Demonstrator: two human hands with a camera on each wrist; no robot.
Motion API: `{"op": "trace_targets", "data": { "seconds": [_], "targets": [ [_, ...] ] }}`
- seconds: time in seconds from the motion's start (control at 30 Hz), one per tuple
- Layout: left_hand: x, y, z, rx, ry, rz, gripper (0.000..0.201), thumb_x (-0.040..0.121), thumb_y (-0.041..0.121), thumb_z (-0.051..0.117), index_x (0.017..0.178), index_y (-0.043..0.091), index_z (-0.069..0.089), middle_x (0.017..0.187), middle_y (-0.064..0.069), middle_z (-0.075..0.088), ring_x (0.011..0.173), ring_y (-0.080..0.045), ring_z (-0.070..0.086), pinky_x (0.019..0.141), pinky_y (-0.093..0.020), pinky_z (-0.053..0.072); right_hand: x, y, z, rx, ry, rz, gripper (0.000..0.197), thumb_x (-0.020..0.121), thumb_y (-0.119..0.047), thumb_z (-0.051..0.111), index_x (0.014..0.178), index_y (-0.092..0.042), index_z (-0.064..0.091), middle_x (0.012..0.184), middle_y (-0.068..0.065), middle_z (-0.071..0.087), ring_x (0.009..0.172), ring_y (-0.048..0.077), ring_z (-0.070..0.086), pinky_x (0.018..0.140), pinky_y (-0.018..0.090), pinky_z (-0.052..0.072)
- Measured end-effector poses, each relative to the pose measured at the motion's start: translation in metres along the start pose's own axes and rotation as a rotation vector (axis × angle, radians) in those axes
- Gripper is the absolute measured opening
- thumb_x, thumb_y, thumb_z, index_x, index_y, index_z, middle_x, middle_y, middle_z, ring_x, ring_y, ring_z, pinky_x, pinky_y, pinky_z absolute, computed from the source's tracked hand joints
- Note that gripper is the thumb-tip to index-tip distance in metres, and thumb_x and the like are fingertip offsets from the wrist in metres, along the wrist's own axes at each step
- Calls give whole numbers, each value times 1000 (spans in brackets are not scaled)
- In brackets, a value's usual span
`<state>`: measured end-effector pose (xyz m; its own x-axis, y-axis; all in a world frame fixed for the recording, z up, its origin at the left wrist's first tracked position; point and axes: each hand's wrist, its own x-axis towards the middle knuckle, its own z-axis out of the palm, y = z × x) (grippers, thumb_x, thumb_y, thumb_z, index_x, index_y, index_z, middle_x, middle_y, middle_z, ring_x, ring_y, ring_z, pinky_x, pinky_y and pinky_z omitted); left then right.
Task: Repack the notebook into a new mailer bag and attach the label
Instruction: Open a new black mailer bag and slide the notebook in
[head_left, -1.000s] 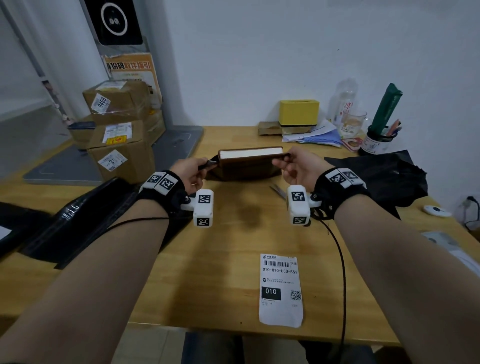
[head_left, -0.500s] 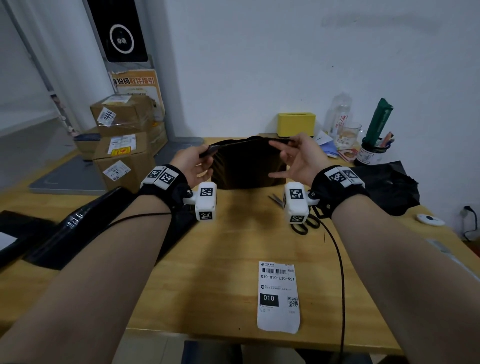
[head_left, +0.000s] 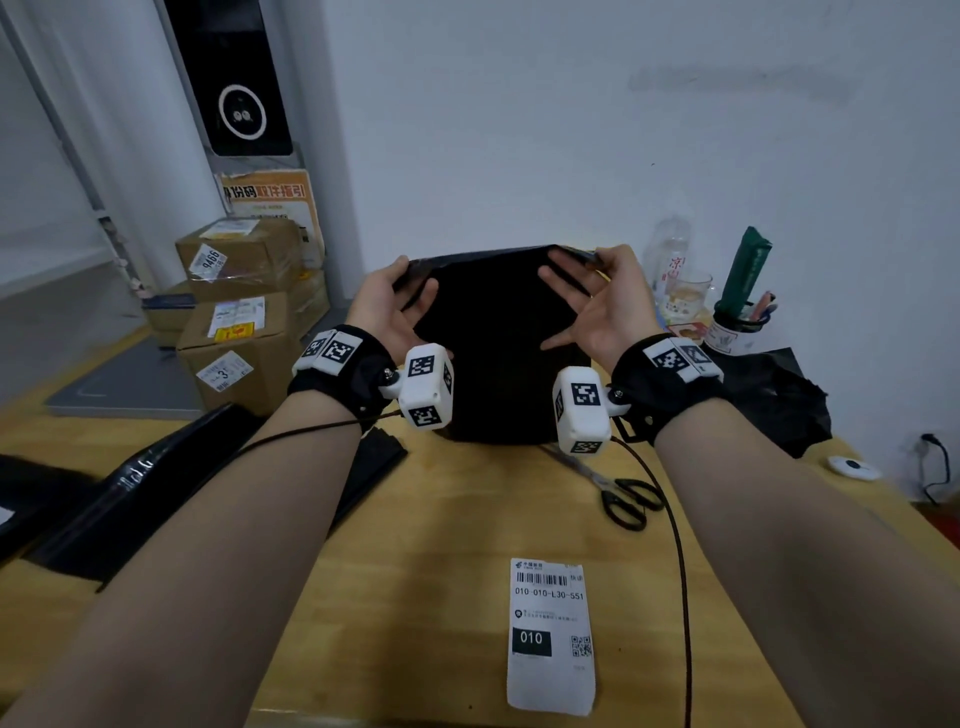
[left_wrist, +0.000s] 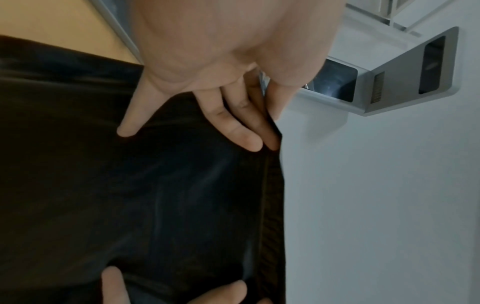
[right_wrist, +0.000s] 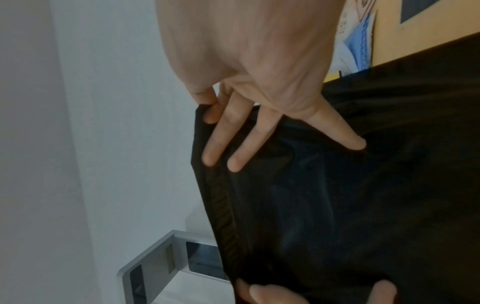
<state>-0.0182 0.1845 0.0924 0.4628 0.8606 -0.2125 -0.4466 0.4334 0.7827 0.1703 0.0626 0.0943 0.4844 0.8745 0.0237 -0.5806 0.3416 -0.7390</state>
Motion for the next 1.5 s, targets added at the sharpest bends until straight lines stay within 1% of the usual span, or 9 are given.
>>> {"op": "trace_targets", "data": {
  "seconds": [0.17, 0.37, 0.57, 0.73, 0.8, 0.9, 1.1, 1.27, 1.5],
  "targets": [
    [27, 11, 16, -49, -38, 120, 9, 98, 33, 56, 96, 24, 59, 86, 12, 71, 86, -8, 65, 98, -85, 15, 22, -15, 6, 3, -2, -71, 16, 96, -25, 42, 80, -24, 45, 93, -1, 79, 92, 19, 76, 96, 89, 3],
    [65, 15, 37, -10, -90, 261, 14, 96, 31, 59, 107, 24, 55, 87, 9, 76, 94, -11, 72, 83, -79, 35, 65, -22, 1, 70, 4, -196, 18, 92, -23, 43, 74, -20, 44, 85, 6, 76, 94, 24, 75, 91, 76, 28],
    [115, 1, 47, 19, -130, 358, 9, 94, 29, 61, 96, 22, 56, 87, 5, 73, 81, -14, 73, 93, -66, 41, 119, -13, -20, 143, 81, -287, 15, 81, -25, 50, 67, -18, 49, 74, 6, 60, 75, 23, 65, 99, 63, 36],
    [141, -25, 37, 43, -105, 321, 6, 94, 28, 60, 92, 23, 57, 90, 3, 72, 84, -18, 72, 100, -64, 38, 135, 3, -47, 100, 129, -275, 14, 64, -26, 58, 63, -19, 46, 72, 6, 52, 70, 24, 56, 77, 43, 40],
    [145, -32, 36, 32, -93, 321, 6, 94, 28, 59, 92, 22, 58, 89, 2, 72, 83, -19, 71, 101, -62, 38, 135, 5, -54, 102, 153, -264, 15, 61, -27, 60, 64, -20, 47, 73, 6, 48, 74, 24, 53, 80, 48, 39],
    [141, -35, 36, 26, -106, 311, 6, 94, 27, 60, 93, 22, 57, 90, 0, 71, 83, -20, 71, 99, -65, 38, 129, 4, -59, 129, 124, -249, 18, 78, -26, 51, 62, -21, 46, 70, 4, 49, 73, 23, 54, 93, 58, 40],
    [117, -40, 24, 82, -108, 240, 10, 92, 29, 61, 86, 25, 55, 88, 2, 69, 83, -17, 71, 99, -65, 37, 103, 4, -62, 138, 107, -171, 31, 93, -23, 39, 62, -21, 41, 57, -1, 49, 62, 19, 58, 109, 62, 30],
    [86, -61, -3, 150, -76, 131, 11, 91, 28, 57, 81, 25, 56, 78, 5, 64, 62, -11, 61, 97, -65, 42, 66, 16, -70, 42, 94, -37, 30, 93, -23, 41, 64, -20, 42, 55, -1, 57, 80, 25, 67, 105, 67, 25],
    [34, -104, -44, 354, -6, 68, 10, 98, 22, 57, 97, 13, 60, 83, -5, 71, 55, -18, 65, 88, -54, 56, 8, 32, -110, -287, 234, 76, 14, 92, -22, 46, 78, -20, 47, 73, 1, 69, 87, 25, 75, 96, 61, 41]
  ]
}}
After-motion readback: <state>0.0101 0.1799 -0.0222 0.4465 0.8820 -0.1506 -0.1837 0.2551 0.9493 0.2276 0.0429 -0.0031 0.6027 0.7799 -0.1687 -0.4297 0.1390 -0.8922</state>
